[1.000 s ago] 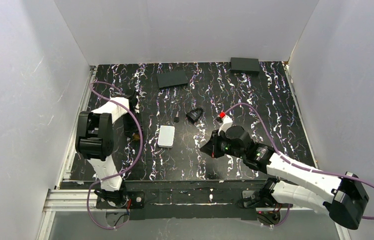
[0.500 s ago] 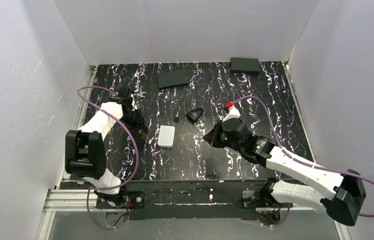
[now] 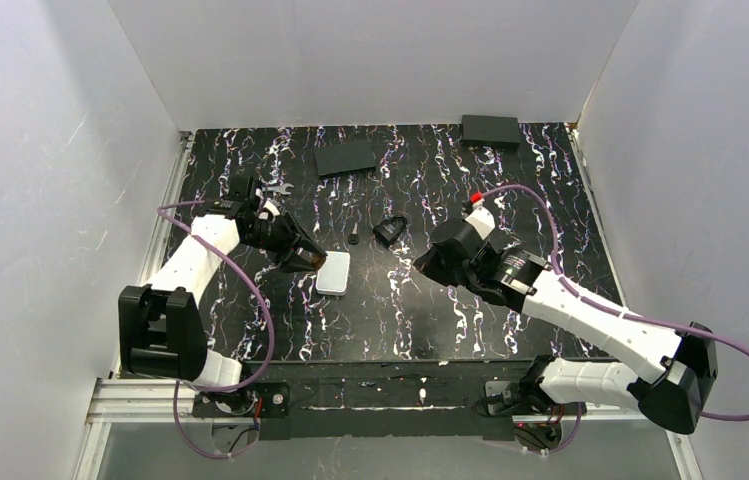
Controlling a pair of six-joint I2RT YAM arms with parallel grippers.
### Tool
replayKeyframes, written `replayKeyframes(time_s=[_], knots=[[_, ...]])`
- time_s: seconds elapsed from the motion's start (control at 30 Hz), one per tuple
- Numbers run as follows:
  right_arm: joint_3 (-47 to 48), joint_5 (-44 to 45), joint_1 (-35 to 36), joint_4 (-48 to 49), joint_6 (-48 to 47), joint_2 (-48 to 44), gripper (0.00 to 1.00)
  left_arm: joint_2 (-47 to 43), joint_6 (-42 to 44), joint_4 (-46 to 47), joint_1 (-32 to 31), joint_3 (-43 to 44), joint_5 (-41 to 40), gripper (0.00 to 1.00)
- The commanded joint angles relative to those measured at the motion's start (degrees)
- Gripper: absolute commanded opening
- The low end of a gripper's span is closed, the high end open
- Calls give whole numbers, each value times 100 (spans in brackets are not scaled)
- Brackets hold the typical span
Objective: Unlock with the key
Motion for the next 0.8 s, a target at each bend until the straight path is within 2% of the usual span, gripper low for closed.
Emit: replayKeyframes(time_s=[0.0,0.47,0.77], knots=[[100,157,71,-143,475,-38,1,-242,-463,119,-5,-82,1195,0],[-91,-232,119,462,640,-118,1,-329,-804,584,-5,-130,2099,0],[-400,-691,181,1464,496,-206,1,-328,-860,956,-7,-100,2639,0]])
